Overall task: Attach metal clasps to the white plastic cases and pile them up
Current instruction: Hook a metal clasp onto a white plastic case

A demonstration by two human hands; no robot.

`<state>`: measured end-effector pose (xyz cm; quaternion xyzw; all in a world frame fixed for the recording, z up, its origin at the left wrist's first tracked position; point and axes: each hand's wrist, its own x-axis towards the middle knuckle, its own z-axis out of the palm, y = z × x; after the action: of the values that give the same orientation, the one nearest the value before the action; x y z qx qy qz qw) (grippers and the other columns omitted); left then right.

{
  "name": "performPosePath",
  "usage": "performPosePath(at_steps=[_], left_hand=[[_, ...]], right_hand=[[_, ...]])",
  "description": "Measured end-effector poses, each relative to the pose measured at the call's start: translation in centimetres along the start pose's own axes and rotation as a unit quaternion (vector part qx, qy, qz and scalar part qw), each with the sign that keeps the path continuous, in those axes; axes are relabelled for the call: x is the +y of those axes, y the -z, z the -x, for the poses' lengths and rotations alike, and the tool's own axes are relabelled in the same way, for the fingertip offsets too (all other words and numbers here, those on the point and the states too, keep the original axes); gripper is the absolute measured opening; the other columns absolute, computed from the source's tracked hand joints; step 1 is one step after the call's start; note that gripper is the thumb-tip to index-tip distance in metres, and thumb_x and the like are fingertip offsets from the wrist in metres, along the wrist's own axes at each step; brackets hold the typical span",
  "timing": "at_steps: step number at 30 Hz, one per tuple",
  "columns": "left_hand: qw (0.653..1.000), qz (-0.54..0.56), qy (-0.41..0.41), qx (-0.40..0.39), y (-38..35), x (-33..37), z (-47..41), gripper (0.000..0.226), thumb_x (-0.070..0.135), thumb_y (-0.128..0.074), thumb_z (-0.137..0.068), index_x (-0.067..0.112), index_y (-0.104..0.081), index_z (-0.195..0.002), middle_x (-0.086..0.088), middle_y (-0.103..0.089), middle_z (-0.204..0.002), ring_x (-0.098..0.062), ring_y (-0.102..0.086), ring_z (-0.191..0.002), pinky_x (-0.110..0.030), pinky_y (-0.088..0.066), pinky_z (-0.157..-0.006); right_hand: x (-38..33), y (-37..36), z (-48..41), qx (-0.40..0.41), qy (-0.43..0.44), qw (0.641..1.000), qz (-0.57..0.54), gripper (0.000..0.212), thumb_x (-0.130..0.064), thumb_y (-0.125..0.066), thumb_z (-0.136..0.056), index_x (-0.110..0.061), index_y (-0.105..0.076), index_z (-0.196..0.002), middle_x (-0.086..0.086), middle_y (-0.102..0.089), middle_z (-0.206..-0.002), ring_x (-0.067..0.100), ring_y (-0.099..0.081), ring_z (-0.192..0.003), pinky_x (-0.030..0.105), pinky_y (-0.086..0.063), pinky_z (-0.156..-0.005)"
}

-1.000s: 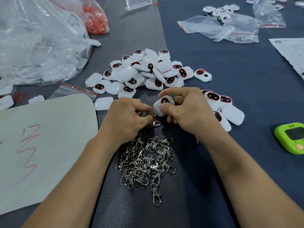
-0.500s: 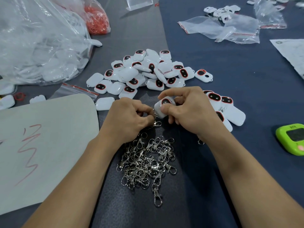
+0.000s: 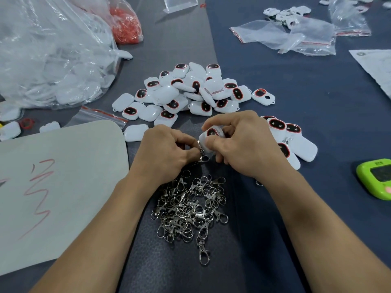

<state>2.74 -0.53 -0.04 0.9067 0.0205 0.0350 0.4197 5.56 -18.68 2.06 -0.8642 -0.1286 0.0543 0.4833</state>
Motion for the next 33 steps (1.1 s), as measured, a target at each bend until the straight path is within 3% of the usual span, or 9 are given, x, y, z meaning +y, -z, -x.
performPosePath(at_steps=[6, 12, 18, 25, 29, 33], left_hand=[[0.999, -0.017, -0.021, 0.041, -0.1, 0.3, 0.3, 0.014, 0.024, -0.085, -0.070, 0.035, -0.076, -0.065, 0.016, -0.051, -0.044, -0.003, -0.043, -0.041, -0.012, -0.033, -0.043], [0.993, 0.038, -0.064, 0.092, -0.2, 0.4, 0.5, 0.016, 0.016, -0.085, -0.073, 0.030, -0.078, -0.075, 0.015, -0.049, -0.047, -0.003, -0.041, -0.044, -0.009, -0.029, -0.046], [0.986, 0.105, -0.093, 0.089, 0.1, 0.7, 0.4, 0.022, 0.010, -0.086, -0.077, 0.029, -0.081, -0.088, 0.008, -0.069, -0.067, 0.000, -0.056, -0.061, -0.012, -0.042, -0.061], [0.979, 0.062, -0.165, 0.107, 0.0, 1.0, 1.1, 0.008, 0.018, -0.078, -0.083, 0.022, -0.081, -0.089, 0.007, -0.069, -0.075, -0.011, -0.064, -0.073, -0.022, -0.048, -0.068], [0.972, -0.017, -0.208, 0.105, 0.3, 0.8, 1.4, 0.007, 0.012, -0.076, -0.084, 0.014, -0.082, -0.085, 0.009, -0.061, -0.068, -0.006, -0.056, -0.067, -0.016, -0.041, -0.062], [0.958, -0.119, -0.239, 0.107, 0.4, 0.8, 1.5, 0.011, 0.014, -0.072, -0.083, 0.012, -0.078, -0.074, 0.009, -0.056, -0.064, -0.012, -0.053, -0.067, -0.034, -0.046, -0.063]], right_hand=[[0.3, -0.5, 0.0, 0.014, -0.064, 0.992, -0.104, 0.013, -0.011, -0.072, -0.087, -0.023, -0.074, -0.090, 0.008, -0.070, -0.056, 0.019, -0.065, -0.044, 0.025, -0.049, -0.050], [-0.2, -0.1, -0.3, 0.013, -0.137, 0.953, -0.270, 0.010, 0.001, -0.068, -0.091, -0.008, -0.073, -0.094, 0.014, -0.071, -0.065, 0.020, -0.060, -0.046, 0.024, -0.047, -0.044], [-0.5, 0.8, -0.3, -0.025, -0.195, 0.906, -0.374, 0.012, 0.001, -0.064, -0.092, -0.007, -0.074, -0.091, 0.012, -0.072, -0.069, 0.016, -0.058, -0.045, 0.020, -0.044, -0.042], [-0.8, 1.1, 0.0, -0.038, -0.189, 0.904, -0.381, 0.013, 0.000, -0.064, -0.091, -0.008, -0.074, -0.089, 0.011, -0.071, -0.068, 0.015, -0.056, -0.045, 0.019, -0.041, -0.040], [-0.9, 0.7, 0.3, -0.033, -0.150, 0.917, -0.368, 0.012, 0.003, -0.064, -0.091, -0.006, -0.072, -0.090, 0.010, -0.069, -0.065, 0.016, -0.055, -0.043, 0.021, -0.040, -0.039], [-1.1, 0.0, 0.6, -0.007, -0.090, 0.945, -0.313, 0.012, 0.006, -0.064, -0.089, -0.004, -0.071, -0.089, 0.013, -0.065, -0.060, 0.018, -0.053, -0.040, 0.024, -0.040, -0.037]])
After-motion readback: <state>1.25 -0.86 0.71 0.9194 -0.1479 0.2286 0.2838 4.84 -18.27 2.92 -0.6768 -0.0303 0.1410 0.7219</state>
